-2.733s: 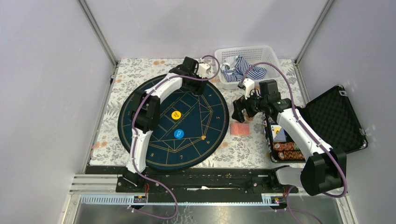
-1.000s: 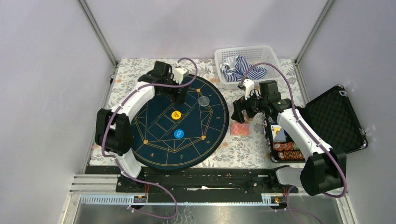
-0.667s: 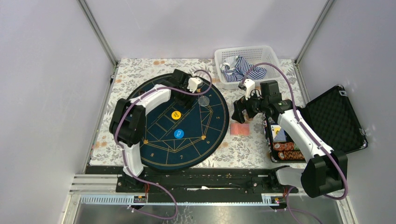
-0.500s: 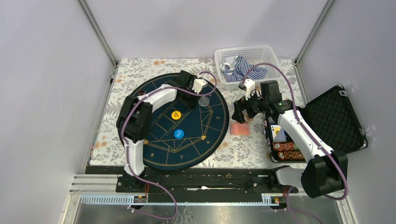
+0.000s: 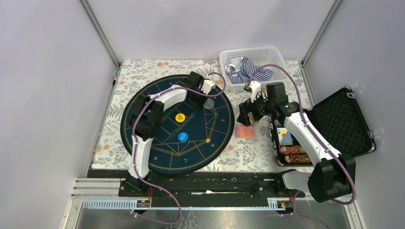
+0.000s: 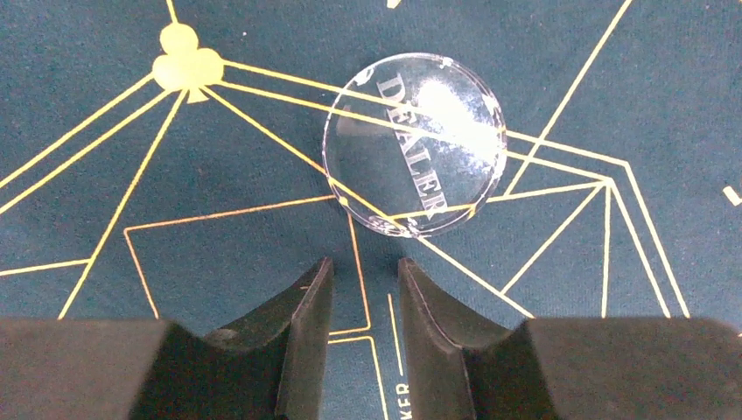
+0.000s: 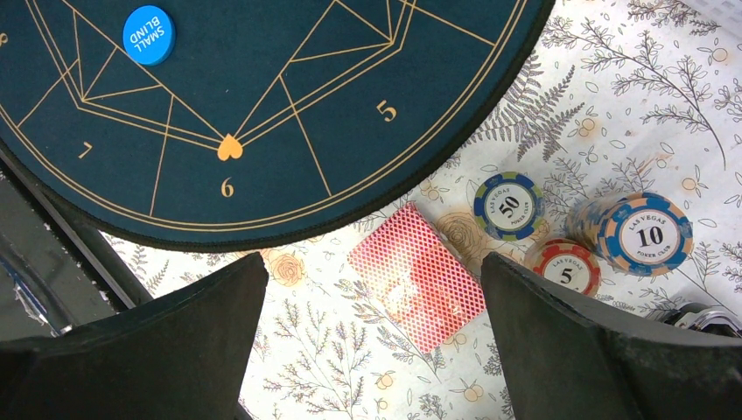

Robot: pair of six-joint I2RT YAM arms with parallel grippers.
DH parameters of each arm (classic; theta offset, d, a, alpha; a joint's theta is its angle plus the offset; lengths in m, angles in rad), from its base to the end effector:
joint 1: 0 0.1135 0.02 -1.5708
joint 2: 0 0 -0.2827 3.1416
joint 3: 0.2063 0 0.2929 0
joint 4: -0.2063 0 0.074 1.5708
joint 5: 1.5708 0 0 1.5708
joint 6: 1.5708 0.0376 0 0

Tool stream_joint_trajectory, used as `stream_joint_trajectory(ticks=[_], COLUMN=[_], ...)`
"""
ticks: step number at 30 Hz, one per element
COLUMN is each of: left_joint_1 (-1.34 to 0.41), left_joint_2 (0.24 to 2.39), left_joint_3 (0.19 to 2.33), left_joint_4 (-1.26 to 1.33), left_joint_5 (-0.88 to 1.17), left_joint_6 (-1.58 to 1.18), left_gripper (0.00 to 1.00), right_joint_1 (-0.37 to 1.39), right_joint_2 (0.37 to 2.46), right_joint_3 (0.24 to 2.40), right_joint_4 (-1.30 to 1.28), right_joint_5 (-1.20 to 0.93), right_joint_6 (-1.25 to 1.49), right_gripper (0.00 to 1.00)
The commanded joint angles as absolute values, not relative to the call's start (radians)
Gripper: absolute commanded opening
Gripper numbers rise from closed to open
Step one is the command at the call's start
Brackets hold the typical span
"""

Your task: Distribute texas hold em gaming equipment

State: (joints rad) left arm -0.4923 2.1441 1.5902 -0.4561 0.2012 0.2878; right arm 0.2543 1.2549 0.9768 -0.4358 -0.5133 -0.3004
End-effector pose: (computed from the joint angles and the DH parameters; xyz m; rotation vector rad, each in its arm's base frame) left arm 0.4438 -0.2466 0.1574 1.0522 2.3617 -0.3355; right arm 0.2906 0.0946 0.2913 -0.8632 2.0609 0.5587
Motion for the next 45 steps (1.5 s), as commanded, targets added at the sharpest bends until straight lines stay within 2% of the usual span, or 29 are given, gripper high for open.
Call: stream_joint_trajectory(ticks=[1,14,17,20,23,27,32,37,45], left_joint_1=[-0.497,-0.497,-0.488,-0.457,-0.416,-0.365,-0.331,-0.336,-0.481], left_joint_2=[2.172,2.229,2.196,2.118,2.005,1.853,1.717,1.592,1.457], left_joint_3=[1.661,1.753,1.751,1.72,1.632,1.496,1.325,1.157,0.944], left_joint_4=[-0.414,-0.424,-0.451,-0.508,-0.55,-0.583,-0.602,-0.635,-0.583], left_joint_5=[0.19,0.216,0.226,0.287,0.315,0.301,0.272,0.349,0.293], left_joint_6=[0.269,0.239,0.239,0.244,0.269,0.315,0.377,0.469,0.545], left_gripper=[0.37,0.36,0.41,0.56,0.73,0.83,0.87,0.88,0.89], right_joint_1=[0.246,0.247,0.247,0.247,0.247,0.246,0.247,0.247,0.247], right_joint_2=[1.236,1.245,1.244,1.241,1.241,1.243,1.235,1.228,1.23], right_joint_3=[0.976,0.976,0.974,0.973,0.97,0.973,0.969,0.968,0.975], right_joint_4=[-0.417,-0.418,-0.418,-0.419,-0.417,-0.421,-0.421,-0.423,-0.425], right_joint_5=[-0.499,-0.495,-0.493,-0.494,-0.503,-0.516,-0.526,-0.532,-0.524], right_joint_6=[-0.314,-0.318,-0.319,-0.32,-0.322,-0.322,-0.326,-0.327,-0.32], right_gripper=[1.0,1.0,1.0,1.0,1.0,1.0,1.0,1.0,1.0])
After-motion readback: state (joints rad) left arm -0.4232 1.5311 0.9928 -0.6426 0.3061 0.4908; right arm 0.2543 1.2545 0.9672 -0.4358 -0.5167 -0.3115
